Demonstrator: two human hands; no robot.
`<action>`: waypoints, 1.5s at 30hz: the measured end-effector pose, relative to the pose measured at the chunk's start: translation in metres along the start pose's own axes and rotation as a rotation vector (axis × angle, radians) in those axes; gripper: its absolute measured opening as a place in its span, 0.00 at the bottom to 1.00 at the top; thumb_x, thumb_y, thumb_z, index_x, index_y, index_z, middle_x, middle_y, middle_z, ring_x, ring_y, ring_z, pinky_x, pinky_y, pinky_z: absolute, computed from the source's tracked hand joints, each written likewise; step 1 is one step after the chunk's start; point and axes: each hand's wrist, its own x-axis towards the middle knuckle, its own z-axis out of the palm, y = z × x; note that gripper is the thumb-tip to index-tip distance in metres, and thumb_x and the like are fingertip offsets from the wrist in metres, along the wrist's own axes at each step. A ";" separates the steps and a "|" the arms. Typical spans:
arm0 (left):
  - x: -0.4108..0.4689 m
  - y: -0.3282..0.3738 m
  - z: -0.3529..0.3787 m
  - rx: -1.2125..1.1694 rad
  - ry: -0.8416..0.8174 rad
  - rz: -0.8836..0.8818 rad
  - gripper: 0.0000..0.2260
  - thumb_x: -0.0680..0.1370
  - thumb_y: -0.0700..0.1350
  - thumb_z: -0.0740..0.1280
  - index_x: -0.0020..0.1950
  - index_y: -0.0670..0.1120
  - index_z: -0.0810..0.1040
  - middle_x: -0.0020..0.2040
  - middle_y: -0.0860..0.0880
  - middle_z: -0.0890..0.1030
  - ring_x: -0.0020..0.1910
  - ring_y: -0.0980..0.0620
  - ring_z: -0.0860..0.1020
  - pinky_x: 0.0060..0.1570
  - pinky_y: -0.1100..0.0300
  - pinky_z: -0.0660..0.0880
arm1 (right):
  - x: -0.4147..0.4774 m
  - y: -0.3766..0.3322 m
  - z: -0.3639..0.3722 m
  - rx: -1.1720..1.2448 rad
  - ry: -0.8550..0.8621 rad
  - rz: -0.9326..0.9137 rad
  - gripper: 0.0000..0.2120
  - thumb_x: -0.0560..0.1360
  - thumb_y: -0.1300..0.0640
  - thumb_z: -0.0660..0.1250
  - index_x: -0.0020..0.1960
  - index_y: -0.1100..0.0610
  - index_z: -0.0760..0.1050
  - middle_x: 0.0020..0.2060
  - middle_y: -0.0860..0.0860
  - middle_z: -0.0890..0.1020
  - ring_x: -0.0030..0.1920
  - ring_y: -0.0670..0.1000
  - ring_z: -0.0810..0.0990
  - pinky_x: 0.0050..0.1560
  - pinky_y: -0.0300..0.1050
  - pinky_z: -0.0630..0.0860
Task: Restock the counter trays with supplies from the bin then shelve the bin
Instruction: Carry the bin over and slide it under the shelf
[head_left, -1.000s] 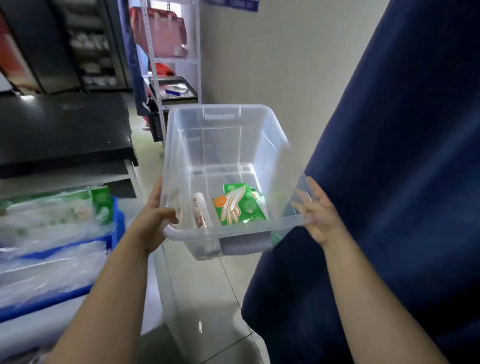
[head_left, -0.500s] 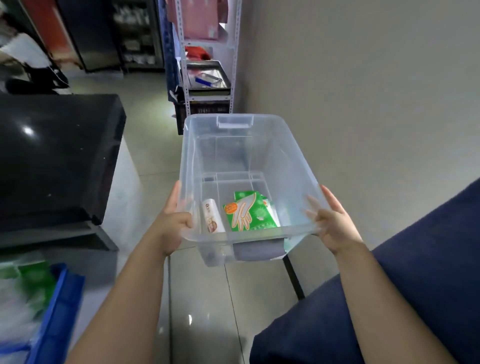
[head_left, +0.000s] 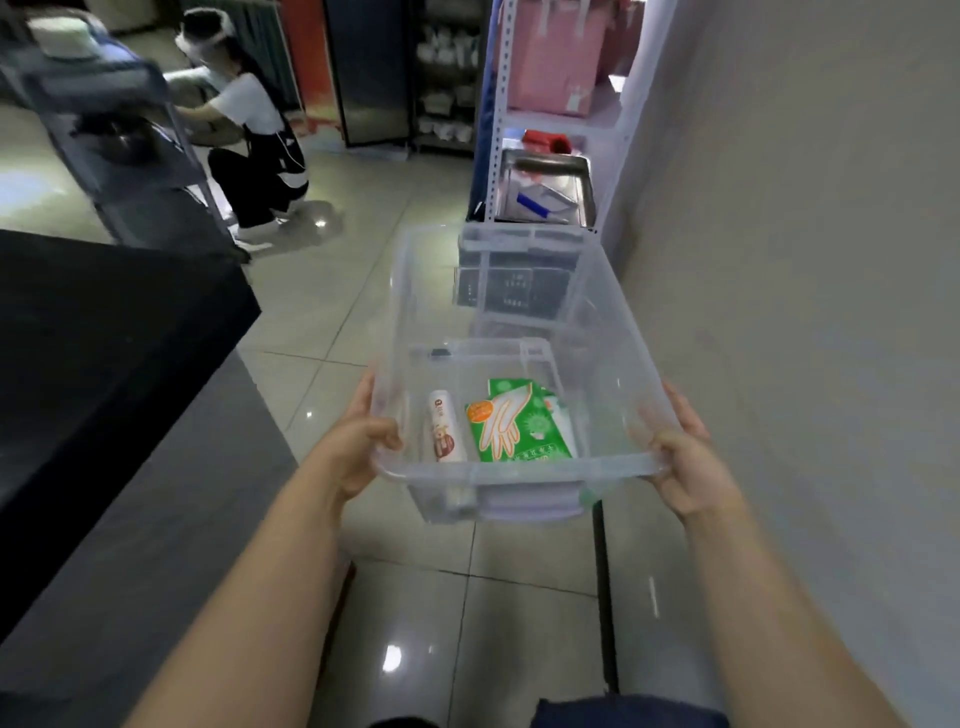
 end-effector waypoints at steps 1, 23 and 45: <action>0.019 0.005 0.000 -0.002 0.033 -0.008 0.44 0.66 0.22 0.53 0.72 0.61 0.62 0.64 0.53 0.73 0.58 0.46 0.77 0.43 0.54 0.75 | 0.026 -0.005 0.006 -0.005 -0.019 0.009 0.35 0.70 0.79 0.49 0.71 0.52 0.64 0.54 0.52 0.79 0.48 0.50 0.79 0.34 0.38 0.78; 0.514 0.193 -0.139 -0.043 0.122 0.009 0.43 0.65 0.23 0.53 0.69 0.64 0.66 0.59 0.55 0.76 0.52 0.50 0.80 0.51 0.51 0.74 | 0.563 -0.060 0.289 0.053 -0.388 0.167 0.36 0.61 0.69 0.70 0.63 0.41 0.72 0.58 0.47 0.80 0.56 0.53 0.81 0.47 0.55 0.81; 1.006 0.399 -0.354 -0.057 0.206 0.007 0.46 0.58 0.28 0.61 0.67 0.69 0.68 0.65 0.53 0.74 0.59 0.44 0.78 0.39 0.54 0.79 | 1.053 -0.070 0.644 -0.305 -0.408 0.227 0.44 0.72 0.79 0.50 0.74 0.38 0.54 0.71 0.46 0.67 0.60 0.57 0.74 0.64 0.69 0.66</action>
